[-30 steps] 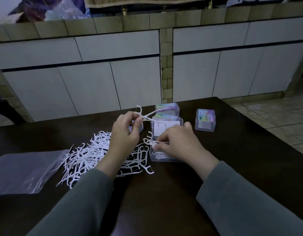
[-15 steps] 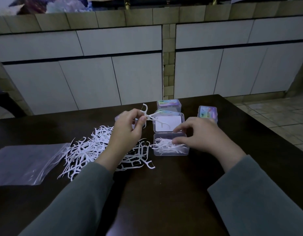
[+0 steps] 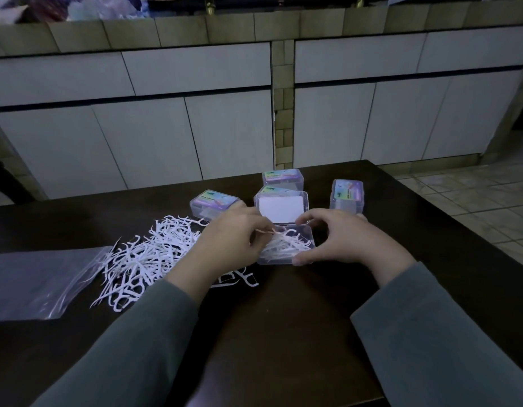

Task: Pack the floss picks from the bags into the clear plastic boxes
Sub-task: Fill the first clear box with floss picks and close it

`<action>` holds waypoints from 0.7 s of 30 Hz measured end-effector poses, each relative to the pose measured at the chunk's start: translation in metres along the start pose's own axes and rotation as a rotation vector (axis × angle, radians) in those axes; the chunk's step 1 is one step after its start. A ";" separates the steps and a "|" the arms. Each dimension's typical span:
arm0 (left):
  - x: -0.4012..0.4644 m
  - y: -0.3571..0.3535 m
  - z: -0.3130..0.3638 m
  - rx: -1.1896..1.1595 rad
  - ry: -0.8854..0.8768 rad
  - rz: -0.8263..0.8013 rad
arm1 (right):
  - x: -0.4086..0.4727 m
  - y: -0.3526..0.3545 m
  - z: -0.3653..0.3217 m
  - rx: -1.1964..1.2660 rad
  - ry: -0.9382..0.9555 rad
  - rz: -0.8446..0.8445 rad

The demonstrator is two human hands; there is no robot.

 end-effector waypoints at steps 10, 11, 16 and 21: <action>-0.003 0.011 -0.009 -0.246 0.134 -0.187 | 0.003 -0.004 0.000 0.029 0.009 0.015; -0.002 0.009 -0.007 -0.255 0.141 -0.185 | 0.004 -0.004 0.000 0.033 0.009 0.015; 0.009 -0.007 0.007 -0.142 0.113 -0.216 | 0.003 -0.004 0.000 0.045 0.025 0.018; 0.004 0.017 -0.009 -0.175 0.109 -0.126 | 0.003 -0.005 -0.001 0.054 0.029 0.026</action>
Point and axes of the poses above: each hand's wrist, its own x-axis towards the middle knuckle, its own y-axis out of the back of the hand, z = x × y, the point moved 5 cm from there along x, towards the middle knuckle, and after that the axes turned 11 degrees about -x, right-handed, at the moved point
